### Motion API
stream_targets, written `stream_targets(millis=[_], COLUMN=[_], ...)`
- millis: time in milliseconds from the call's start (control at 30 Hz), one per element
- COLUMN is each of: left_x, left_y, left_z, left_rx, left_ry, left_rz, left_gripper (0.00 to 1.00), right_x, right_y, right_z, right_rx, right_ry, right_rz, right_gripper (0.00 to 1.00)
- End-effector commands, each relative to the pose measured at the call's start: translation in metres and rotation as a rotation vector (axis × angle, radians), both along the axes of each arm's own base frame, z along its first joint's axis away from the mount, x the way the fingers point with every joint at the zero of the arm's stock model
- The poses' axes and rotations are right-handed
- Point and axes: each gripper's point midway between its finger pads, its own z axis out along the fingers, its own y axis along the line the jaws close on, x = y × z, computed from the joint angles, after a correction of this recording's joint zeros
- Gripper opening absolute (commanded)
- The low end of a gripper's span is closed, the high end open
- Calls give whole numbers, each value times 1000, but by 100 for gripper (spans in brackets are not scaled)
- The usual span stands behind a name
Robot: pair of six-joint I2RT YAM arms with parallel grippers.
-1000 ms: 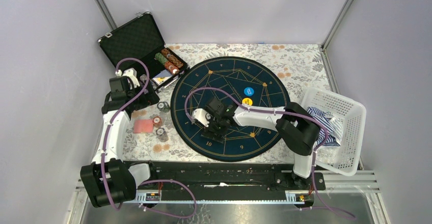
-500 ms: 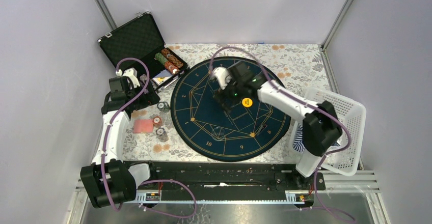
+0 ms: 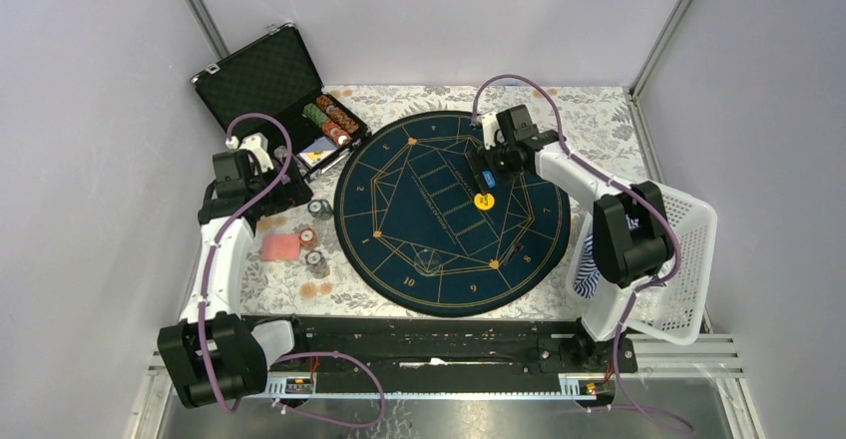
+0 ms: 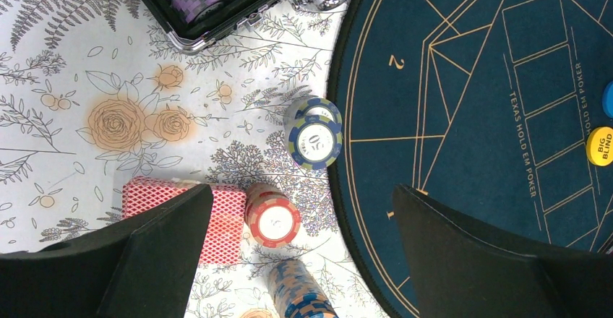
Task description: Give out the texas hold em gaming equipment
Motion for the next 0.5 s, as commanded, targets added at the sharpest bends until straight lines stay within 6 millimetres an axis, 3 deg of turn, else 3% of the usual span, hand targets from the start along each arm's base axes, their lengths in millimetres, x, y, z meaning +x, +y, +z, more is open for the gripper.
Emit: stream_targets(millis=[0, 167, 467], left_x=[7, 8, 8], left_y=[4, 7, 7], left_z=[17, 14, 13], left_rx=[17, 21, 11], left_ry=[-73, -67, -62], left_rz=[3, 20, 20], left_gripper=[99, 99, 99], right_x=[8, -6, -9], right_y=[5, 9, 12], right_z=[-7, -27, -55], right_rx=[18, 48, 4], right_ry=[11, 78, 104], right_rz=[-26, -37, -32], right_gripper=[99, 97, 93])
